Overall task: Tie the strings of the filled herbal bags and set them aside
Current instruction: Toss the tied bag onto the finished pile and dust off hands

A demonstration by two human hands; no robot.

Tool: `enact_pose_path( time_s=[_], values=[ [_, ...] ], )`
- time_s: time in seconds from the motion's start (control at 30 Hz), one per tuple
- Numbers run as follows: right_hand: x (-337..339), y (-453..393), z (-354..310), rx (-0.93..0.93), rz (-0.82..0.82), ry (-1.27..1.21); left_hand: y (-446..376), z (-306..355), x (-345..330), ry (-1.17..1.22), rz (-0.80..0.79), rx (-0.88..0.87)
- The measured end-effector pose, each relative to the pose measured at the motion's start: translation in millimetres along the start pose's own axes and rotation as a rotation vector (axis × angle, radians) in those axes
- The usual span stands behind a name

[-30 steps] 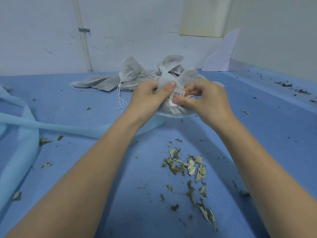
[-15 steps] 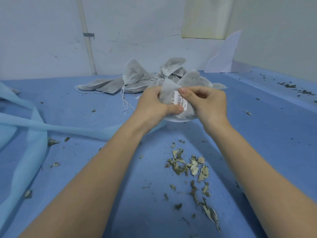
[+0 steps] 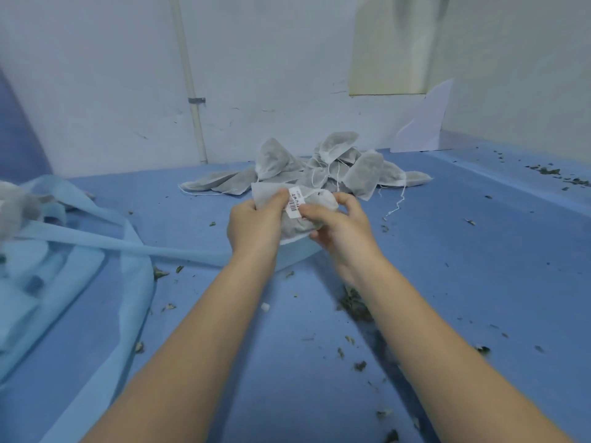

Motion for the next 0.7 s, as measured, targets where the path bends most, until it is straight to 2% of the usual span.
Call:
enact_pose_path(
  time_s=[0.1, 0.13, 0.23, 0.27, 0.33, 0.43, 0.7],
  values=[
    [-30.4, -10.6, -9.8, 0.063, 0.110, -0.161, 1.0, -0.7, 7.5, 0.145, -0.010, 0.083],
    [-51.9, -15.4, -15.8, 0.111, 0.047, -0.131, 0.1, -0.4, 8.8, 0.163, -0.012, 0.094],
    [-138.5, -9.1, -19.3, 0.156, -0.440, 0.216, -11.8, 0.9, 15.2, 0.153, 0.005, 0.110],
    [-152.7, -7.7, -15.8, 0.139, -0.511, 0.307, -16.4, 2.3, 19.7, 0.151, 0.031, 0.116],
    [-153.9, -15.7, -8.4, 0.077, -0.489, 0.369, -26.7, 4.2, 26.7, 0.100, 0.060, 0.105],
    [-141.4, -27.3, 0.4, -0.012, -0.444, 0.379, -38.3, 5.3, 17.8, 0.004, -0.015, 0.101],
    [-95.6, -77.4, -0.3, -0.044, -0.211, 0.318, -99.5, 1.5, -20.1, -0.245, -0.043, 0.051]
  ],
)
Point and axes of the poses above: each hand's wrist, its own y-axis away from the middle knuckle, its own x-axis out of the back of the hand, z = x × y, the point moved 8 cm from there along -y, towards the middle knuckle, and after that the axes turned 1 degree about x, right-handed, at the moved point
